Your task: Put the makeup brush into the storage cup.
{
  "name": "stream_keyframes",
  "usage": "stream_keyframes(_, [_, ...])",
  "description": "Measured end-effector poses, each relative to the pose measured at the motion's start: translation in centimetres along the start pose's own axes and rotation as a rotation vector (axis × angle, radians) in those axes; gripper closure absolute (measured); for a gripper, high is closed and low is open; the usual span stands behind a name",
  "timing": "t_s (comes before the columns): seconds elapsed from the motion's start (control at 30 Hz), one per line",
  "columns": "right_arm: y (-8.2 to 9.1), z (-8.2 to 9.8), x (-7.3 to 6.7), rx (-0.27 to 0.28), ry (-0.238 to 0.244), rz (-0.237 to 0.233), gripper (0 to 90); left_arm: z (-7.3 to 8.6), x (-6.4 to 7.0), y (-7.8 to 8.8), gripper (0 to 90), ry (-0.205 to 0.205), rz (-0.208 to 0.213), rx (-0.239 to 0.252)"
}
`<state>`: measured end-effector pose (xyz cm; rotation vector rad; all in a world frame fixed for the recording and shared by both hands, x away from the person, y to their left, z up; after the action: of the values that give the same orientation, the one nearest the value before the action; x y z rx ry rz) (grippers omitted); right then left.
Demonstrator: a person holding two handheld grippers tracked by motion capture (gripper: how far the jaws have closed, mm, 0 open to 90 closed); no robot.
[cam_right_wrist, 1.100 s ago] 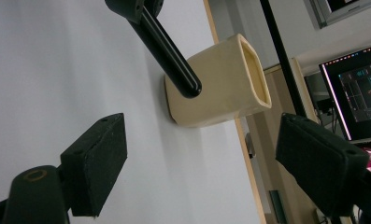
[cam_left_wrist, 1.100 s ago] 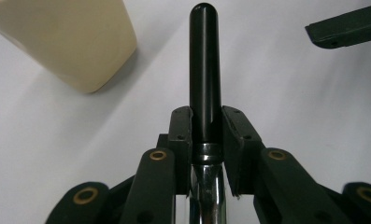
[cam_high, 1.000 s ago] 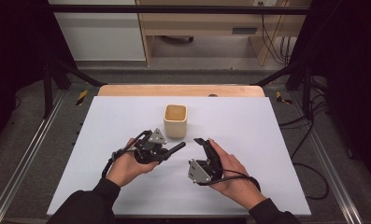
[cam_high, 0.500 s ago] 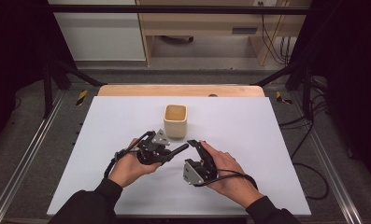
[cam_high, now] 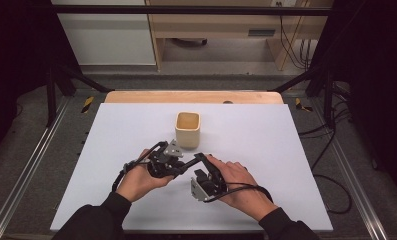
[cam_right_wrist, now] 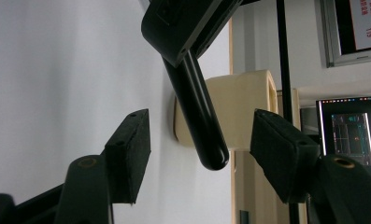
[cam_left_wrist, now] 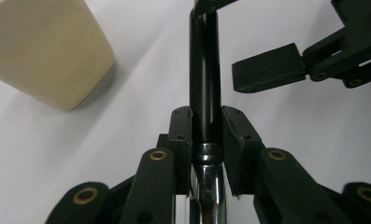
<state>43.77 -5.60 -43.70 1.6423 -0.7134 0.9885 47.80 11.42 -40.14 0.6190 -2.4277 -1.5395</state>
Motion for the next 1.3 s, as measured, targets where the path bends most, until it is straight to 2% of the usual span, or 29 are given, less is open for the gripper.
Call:
stream_keyframes(0.17, [-0.21, -0.22, -0.11, 0.009, 0.032, 0.0, 42.4, 0.05, 0.12, 0.06, 74.3, -0.005, 0.004, -0.005])
stream_keyframes(0.23, [-0.27, -0.28, -0.32, 0.0, 0.026, -0.007, 44.4, 0.07, 0.17, 0.03, 74.3, -0.003, 0.007, -0.006])
stream_keyframes(0.33, [-0.45, -0.29, -0.31, -0.001, 0.05, -0.003, 46.2, 0.04, 0.22, 0.02, 74.3, -0.003, 0.013, 0.003])
stream_keyframes(0.57, [-0.66, -0.29, -0.37, -0.003, 0.06, -0.005, 51.7, -0.06, 0.57, 0.02, 74.3, -0.009, 0.023, 0.012])
stream_keyframes(0.73, [-0.62, -0.38, -0.48, 0.0, 0.084, -0.003, 55.5, -0.09, 0.67, 0.03, 74.3, -0.013, 0.027, 0.009])
stream_keyframes(0.93, [-0.57, -0.45, -0.67, 0.0, 0.075, -0.008, 59.5, -0.05, 0.71, -0.16, 74.3, -0.009, 0.031, 0.011])
stream_keyframes(1.03, [-0.62, -0.48, -0.62, 0.002, 0.092, -0.005, 63.0, -0.04, 0.74, -0.22, 74.3, -0.01, 0.035, 0.012])
stream_keyframes(1.13, [-0.55, -0.36, -0.62, 0.001, 0.086, -0.008, 68.0, -0.06, 0.78, -0.25, 74.3, -0.014, 0.04, 0.012])
stream_keyframes(1.3, [-0.58, -0.31, -0.57, -0.002, 0.104, -0.006, 70.0, -0.11, 0.84, -0.25, 74.3, -0.014, 0.04, 0.012])
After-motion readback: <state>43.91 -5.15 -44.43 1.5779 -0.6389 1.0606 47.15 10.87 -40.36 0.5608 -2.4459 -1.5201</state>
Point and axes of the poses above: each handheld gripper's, and its own axes: y roughly backward along the jaws, z roughly out of its underside, x roughly to its right, the point moved 1 cm from there along -y, roughly forward along the jaws, and after that the axes turned 12 degrees about -x, right-handed, at the moved point
